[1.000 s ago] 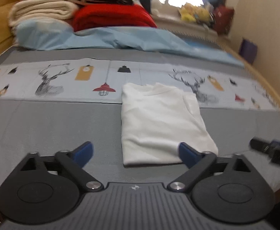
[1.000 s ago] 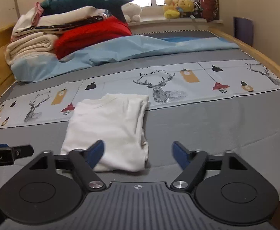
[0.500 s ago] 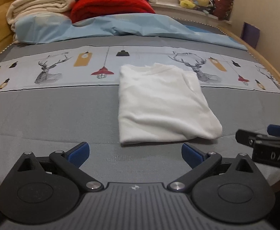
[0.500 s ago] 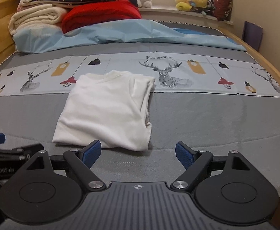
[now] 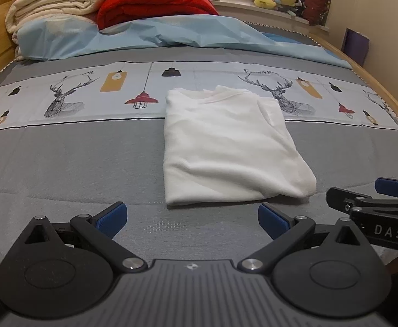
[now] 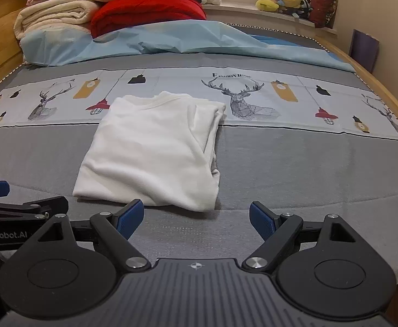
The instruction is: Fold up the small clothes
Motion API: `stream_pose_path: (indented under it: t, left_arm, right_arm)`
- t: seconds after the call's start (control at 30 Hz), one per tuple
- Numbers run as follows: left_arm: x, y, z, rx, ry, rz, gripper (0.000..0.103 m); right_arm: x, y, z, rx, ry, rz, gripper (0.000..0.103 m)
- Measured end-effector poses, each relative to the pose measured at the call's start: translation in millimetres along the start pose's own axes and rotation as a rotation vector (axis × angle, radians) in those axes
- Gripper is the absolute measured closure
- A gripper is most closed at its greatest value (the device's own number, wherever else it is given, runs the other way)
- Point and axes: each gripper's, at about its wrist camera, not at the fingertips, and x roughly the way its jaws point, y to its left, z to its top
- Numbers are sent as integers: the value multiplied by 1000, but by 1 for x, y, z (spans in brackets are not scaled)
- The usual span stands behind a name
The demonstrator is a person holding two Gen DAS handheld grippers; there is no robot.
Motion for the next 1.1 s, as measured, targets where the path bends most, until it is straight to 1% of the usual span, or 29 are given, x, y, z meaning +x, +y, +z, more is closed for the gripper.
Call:
stream_pose_path:
  t: [1.1]
  left_arm:
    - [-1,-1,0,-4,0,-22,1]
  right_arm:
    - [1,3,0,-24,4,4,18]
